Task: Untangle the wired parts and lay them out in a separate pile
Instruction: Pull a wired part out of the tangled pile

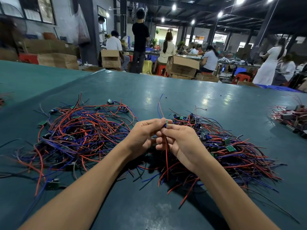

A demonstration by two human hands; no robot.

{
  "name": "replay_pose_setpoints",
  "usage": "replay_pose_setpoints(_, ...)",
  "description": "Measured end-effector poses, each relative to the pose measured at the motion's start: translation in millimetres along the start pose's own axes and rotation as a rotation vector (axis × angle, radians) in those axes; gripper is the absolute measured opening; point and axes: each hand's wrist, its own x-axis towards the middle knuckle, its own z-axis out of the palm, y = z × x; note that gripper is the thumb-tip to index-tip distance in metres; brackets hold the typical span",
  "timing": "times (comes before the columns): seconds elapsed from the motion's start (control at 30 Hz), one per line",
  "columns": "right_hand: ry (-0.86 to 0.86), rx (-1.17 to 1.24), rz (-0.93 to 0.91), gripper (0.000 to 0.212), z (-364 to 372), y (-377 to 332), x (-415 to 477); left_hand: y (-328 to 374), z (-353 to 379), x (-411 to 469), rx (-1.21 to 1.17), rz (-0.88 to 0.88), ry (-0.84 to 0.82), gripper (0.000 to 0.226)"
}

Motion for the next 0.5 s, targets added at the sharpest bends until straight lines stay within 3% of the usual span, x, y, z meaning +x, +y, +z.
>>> replay_pose_setpoints(0.2,0.029,-0.082,0.019,0.015,-0.4,2.0,-2.4,0.2,-4.6,3.0,0.022,0.107,0.102,0.03)
replay_pose_setpoints(0.37,0.043,-0.1,-0.055,0.022,2.2,3.9,-3.4,2.1,-6.1,-0.3,0.0,0.084,0.041,0.028)
replay_pose_setpoints(0.5,0.056,-0.297,-0.178,0.027,2.3,9.3,-4.6,1.6,-3.9,-0.3,0.051,0.096,0.14,0.027)
